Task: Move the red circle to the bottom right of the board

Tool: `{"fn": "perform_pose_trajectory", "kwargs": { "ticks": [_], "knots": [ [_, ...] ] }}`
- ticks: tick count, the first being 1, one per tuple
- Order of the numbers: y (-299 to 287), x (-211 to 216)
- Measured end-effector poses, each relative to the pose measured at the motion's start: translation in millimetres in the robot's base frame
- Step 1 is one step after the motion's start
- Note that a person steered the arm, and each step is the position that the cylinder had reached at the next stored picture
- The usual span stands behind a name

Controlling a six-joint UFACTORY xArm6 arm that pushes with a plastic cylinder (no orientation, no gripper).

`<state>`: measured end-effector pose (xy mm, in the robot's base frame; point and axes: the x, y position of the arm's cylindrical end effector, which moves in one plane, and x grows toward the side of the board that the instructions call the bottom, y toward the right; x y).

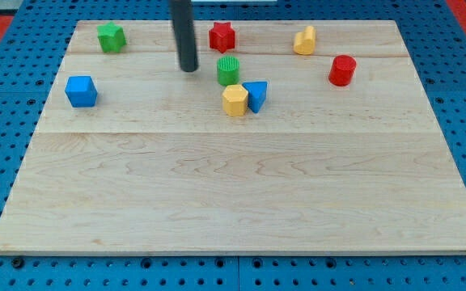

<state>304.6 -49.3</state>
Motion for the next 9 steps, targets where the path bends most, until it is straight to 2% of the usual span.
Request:
{"fn": "perform_pose_trajectory", "kwargs": {
  "ticks": [1, 3, 4, 5, 7, 8, 9],
  "knots": [
    [46.5, -1.2],
    [50.9, 0.3],
    [87.8, -23.2],
    [127.9, -22.1],
    [201.2, -4.2],
    [212.3, 9.2],
    [237.8, 44.0]
  ]
}}
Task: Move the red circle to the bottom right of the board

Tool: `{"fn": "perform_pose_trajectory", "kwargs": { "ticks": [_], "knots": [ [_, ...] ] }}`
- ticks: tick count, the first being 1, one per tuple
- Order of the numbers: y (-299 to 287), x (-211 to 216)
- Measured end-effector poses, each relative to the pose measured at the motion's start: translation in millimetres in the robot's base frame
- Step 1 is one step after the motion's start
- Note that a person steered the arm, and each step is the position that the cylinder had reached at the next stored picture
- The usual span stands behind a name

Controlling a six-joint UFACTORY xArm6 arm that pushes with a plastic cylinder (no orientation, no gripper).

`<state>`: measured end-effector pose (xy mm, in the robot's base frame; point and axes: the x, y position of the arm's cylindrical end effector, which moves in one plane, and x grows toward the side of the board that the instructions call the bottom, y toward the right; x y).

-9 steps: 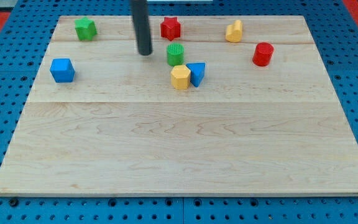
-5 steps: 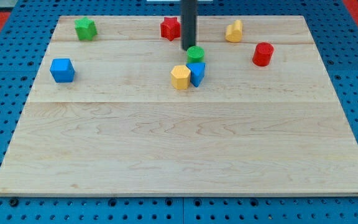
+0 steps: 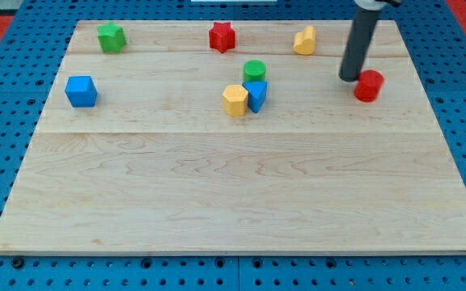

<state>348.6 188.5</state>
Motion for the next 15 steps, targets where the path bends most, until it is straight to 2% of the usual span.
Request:
{"fn": "perform_pose_trajectory", "kwargs": {
  "ticks": [2, 4, 6, 7, 8, 9, 11, 12, 13, 14, 15],
  "knots": [
    [51.6, -25.6],
    [5.2, 87.8],
    [29.2, 83.4],
    [46.1, 99.4],
    [92.0, 126.2],
    [59.8, 164.7],
    [38.7, 97.3],
    [16.9, 147.1],
    [-2.0, 171.0],
    [31.4, 164.9],
    [31.5, 173.9]
  ]
}}
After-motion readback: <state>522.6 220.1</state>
